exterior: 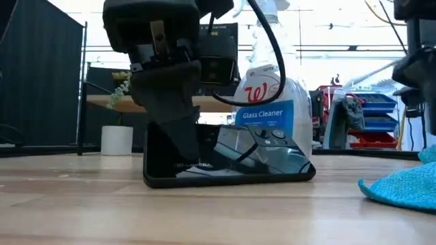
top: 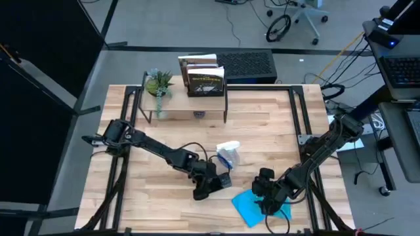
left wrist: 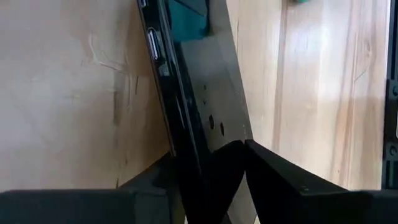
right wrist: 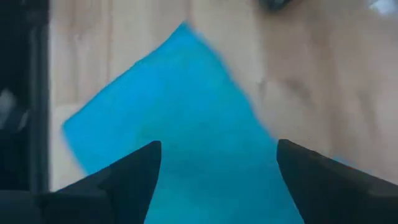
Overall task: Apply microfiber cloth
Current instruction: Wipe the back of the black cellphone with a blue microfiber cloth
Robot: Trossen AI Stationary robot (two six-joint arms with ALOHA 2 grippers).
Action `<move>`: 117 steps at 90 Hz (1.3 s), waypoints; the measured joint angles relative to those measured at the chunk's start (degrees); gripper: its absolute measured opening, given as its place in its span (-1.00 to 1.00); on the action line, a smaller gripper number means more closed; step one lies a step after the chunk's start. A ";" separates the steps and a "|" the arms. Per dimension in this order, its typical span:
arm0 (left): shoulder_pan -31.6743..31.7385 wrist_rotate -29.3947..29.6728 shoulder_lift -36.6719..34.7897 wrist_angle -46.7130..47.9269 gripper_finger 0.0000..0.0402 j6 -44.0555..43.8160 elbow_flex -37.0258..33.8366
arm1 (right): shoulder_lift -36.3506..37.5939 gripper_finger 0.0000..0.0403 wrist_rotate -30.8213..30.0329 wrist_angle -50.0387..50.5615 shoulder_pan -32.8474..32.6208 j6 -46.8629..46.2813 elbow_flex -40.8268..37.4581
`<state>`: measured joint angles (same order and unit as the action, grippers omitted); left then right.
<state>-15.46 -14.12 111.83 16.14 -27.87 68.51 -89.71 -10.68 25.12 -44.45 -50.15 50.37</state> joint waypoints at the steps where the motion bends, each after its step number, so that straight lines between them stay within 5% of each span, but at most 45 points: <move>1: 0.00 0.01 0.00 0.00 -0.38 0.07 0.00 | 0.00 0.50 0.37 0.00 -0.05 0.00 0.00; 36: -0.02 0.04 -0.02 -1.86 -0.38 0.18 0.02 | -8.50 0.36 -1.80 1.11 -4.76 2.14 0.35; 79: 1.40 0.05 -0.04 -1.75 -0.38 -1.16 0.07 | -10.30 -0.93 0.60 -1.37 -4.78 2.74 0.09; 96: 1.49 -0.28 -0.04 -1.70 -0.38 -0.21 0.07 | -10.29 -0.93 0.52 -1.51 -4.57 3.43 0.07; 117: 1.81 -8.52 0.88 -2.13 -0.38 2.66 0.15 | -10.29 -0.97 0.26 -2.02 -4.33 4.76 -0.02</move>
<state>-13.65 -22.63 112.71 14.01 -25.21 68.66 -100.01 -10.42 23.10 -48.78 -45.39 50.35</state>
